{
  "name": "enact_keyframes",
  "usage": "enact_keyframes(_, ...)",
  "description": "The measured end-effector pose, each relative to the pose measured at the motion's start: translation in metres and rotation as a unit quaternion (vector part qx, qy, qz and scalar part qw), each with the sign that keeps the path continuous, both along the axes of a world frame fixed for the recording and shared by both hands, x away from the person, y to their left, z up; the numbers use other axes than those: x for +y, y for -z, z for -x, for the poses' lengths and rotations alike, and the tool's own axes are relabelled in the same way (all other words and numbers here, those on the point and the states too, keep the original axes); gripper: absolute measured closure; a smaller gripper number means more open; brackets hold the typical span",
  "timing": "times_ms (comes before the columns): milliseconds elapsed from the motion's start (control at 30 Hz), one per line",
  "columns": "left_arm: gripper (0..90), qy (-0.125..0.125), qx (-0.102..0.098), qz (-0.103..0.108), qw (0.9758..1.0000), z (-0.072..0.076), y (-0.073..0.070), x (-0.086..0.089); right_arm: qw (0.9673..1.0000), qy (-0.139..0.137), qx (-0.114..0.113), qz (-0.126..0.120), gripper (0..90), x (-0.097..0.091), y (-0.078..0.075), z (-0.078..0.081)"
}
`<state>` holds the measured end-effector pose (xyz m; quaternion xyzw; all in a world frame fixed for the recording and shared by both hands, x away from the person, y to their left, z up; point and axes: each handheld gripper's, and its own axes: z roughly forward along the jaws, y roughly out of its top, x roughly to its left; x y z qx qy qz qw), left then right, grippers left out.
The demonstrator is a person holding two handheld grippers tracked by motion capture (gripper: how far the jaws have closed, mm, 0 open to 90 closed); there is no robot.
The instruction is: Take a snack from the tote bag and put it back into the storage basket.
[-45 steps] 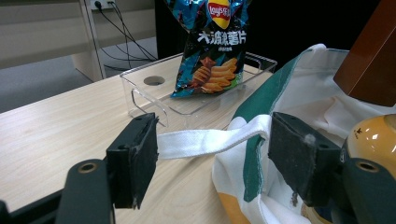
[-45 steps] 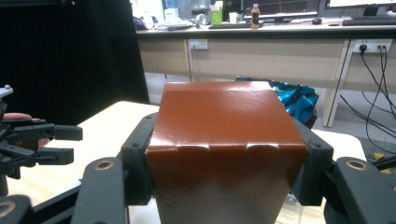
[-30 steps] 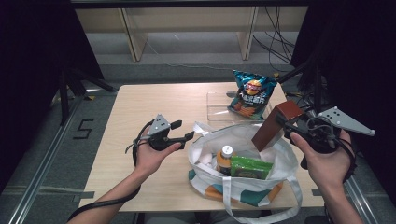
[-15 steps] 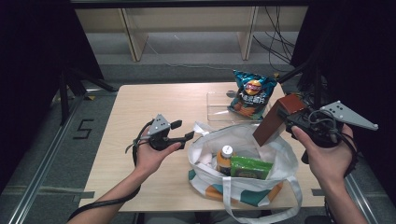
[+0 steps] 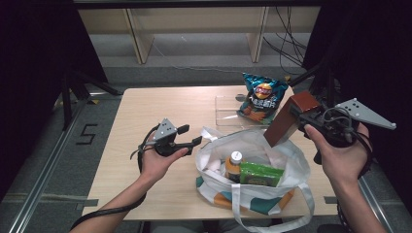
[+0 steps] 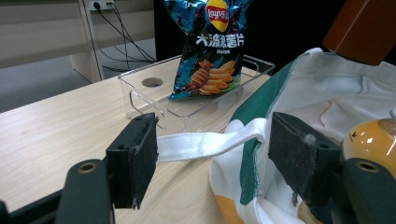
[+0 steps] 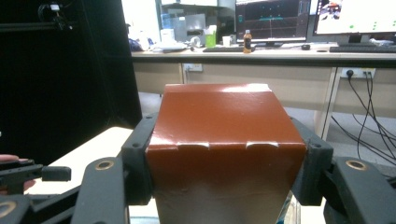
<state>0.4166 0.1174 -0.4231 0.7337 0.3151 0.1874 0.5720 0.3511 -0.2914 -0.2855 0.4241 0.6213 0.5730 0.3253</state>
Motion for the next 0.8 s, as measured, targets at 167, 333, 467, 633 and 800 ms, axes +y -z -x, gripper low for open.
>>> enact_keyframes(167,32.3,0.0,0.0,-0.001,1.0,0.0,0.0,0.001,1.0,0.001,-0.007,0.0,39.3,-0.001,-0.004,-0.004)
enact_keyframes(333,32.3,0.0,0.0,-0.002,1.0,0.0,0.0,0.0,0.9999,0.004,-0.012,-0.001,39.3,0.0,-0.008,-0.007)
enact_keyframes(467,32.3,0.0,0.0,-0.001,1.0,0.0,0.0,0.0,0.9998,0.005,-0.017,0.003,39.3,0.0,-0.01,-0.009)
enact_keyframes(633,32.3,0.0,-0.001,-0.001,1.0,0.0,0.0,0.001,0.9998,0.009,-0.016,-0.004,39.3,0.001,-0.011,-0.012)
enact_keyframes(800,32.3,0.0,-0.001,-0.001,1.0,-0.001,0.0,0.001,0.9997,0.011,-0.021,-0.004,39.3,0.0,-0.012,-0.016)
